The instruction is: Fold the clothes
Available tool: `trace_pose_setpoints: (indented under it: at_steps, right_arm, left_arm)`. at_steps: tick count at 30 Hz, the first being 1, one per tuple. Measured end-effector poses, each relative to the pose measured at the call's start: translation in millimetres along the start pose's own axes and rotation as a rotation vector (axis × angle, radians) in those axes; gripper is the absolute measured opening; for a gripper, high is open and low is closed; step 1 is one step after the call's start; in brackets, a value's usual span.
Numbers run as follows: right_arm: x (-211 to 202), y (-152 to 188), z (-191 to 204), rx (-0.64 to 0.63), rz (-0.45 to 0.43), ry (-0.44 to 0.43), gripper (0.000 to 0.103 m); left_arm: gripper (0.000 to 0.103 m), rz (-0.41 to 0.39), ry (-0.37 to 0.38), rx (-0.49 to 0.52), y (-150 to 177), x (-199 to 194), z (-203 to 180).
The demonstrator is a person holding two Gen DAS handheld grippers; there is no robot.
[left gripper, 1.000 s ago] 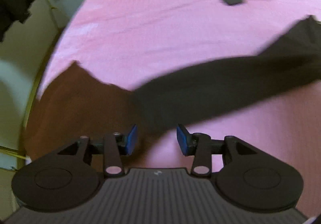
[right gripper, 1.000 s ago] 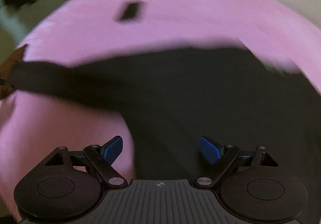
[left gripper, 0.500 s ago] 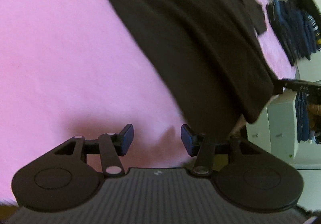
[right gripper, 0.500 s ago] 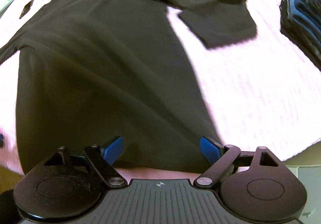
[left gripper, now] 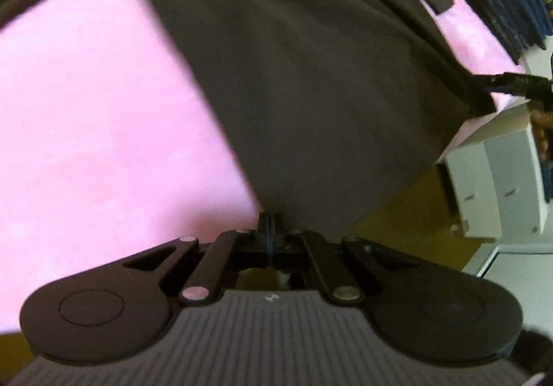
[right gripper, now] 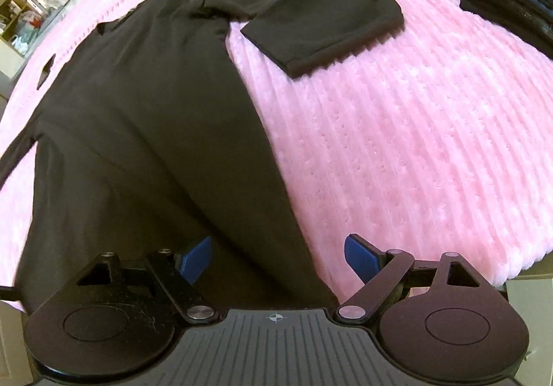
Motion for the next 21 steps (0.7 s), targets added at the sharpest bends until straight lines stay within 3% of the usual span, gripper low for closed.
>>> trace_pose_setpoints:
  at_steps: [5,6,7,9,10,11,14,19,20,21]
  right_arm:
    - [10.4,17.6,5.9,-0.007,0.065,-0.017,0.087]
    - [14.9,20.3,7.8,-0.008,0.084,-0.022,0.075]
    - [18.3,22.8,9.4,0.001,0.103,-0.027,0.047]
    - [22.3,26.1,11.3,0.032,0.130,-0.024,0.034]
    - [21.3,27.4,13.0,0.028,0.139,-0.011,0.008]
    - [18.8,29.0,15.0,0.011,0.150,0.009,0.003]
    - [6.6,35.8,16.1,-0.011,0.154,0.088,0.002]
    - [-7.4,36.4,24.0,0.053,0.154,0.110,0.006]
    - [-10.0,33.8,28.0,0.044,0.153,0.131,0.018]
    - [-13.3,30.3,32.0,0.030,0.142,0.157,0.053]
  left_arm:
    - [0.000,0.038,-0.071,-0.057,33.8,-18.7,51.2]
    - [0.000,0.040,-0.072,-0.054,34.5,-15.1,53.7]
    - [0.000,0.041,-0.076,-0.045,34.8,-12.0,55.7]
    - [0.000,0.040,-0.088,-0.014,34.4,-9.9,58.7]
    - [0.000,0.038,-0.086,-0.016,35.4,-12.1,62.6]
    - [0.000,0.037,-0.088,-0.016,36.9,-14.6,66.5]
    - [0.000,0.060,-0.132,0.004,46.1,-21.0,78.8]
    - [0.000,0.082,-0.132,-0.001,56.6,-29.8,98.1]
    - [0.000,0.068,-0.125,-0.003,53.6,-35.0,101.3]
    - [0.000,0.051,-0.117,0.000,49.7,-39.8,101.8]
Point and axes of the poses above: each gripper's, at about its wrist camera, not at the fingertips, and x roughly the way its jaws point, z to its left, y to its underside, the point moved 6 cm from there along x, roughly the way its jaws point, and after that the axes turned 4 degrees about x, right-handed, at the moved point
